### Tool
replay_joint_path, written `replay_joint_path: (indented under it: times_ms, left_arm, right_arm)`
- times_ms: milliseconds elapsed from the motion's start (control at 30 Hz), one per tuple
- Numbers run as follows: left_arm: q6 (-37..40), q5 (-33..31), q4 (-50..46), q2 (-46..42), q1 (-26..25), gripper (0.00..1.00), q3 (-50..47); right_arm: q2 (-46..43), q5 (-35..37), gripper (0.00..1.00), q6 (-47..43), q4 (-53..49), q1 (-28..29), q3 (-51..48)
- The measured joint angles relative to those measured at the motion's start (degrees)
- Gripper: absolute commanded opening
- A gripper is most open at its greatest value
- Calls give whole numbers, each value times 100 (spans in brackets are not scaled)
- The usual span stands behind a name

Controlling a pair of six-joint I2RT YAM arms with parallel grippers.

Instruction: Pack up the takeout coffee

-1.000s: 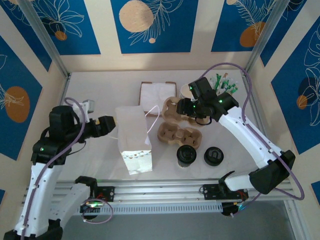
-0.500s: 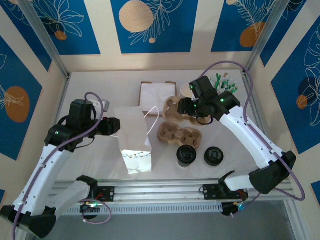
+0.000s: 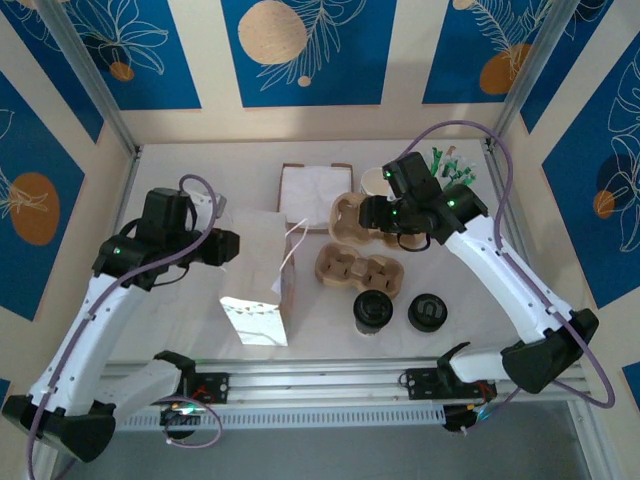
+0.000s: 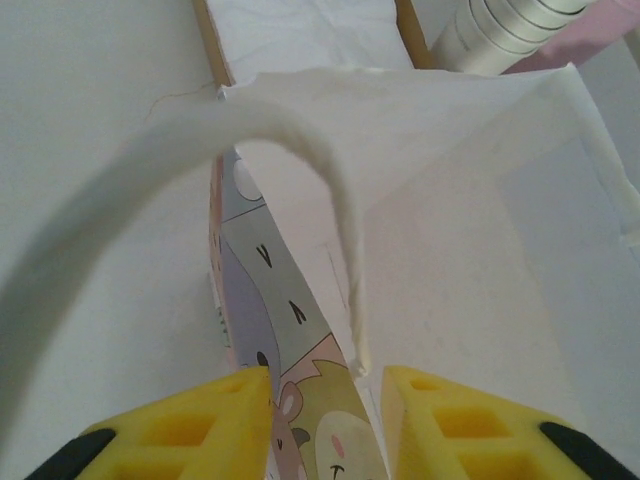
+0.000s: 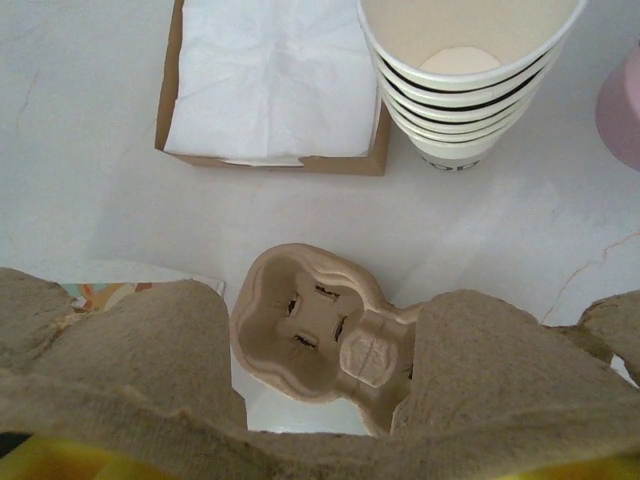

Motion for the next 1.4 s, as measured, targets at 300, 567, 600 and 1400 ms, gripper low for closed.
replay_joint_path:
  times_ms: [300,567,600,1400]
  left_arm:
    - [398,-90,-140,68,0,47,317]
    - [702,-90,-195,302,0,36,350]
    - [756,-92,-197,315,0,33,350]
    - [1847,538,173,369,-2,8,455]
  right_arm:
    - [-103,-2,56,-42,-31,0,-7]
    - [-146,-2,56,-85,-85,0,-31]
    - [-146,-2,56,-87,-96,0,-31]
    - [-433,-20,56,-535,-461,-2,28]
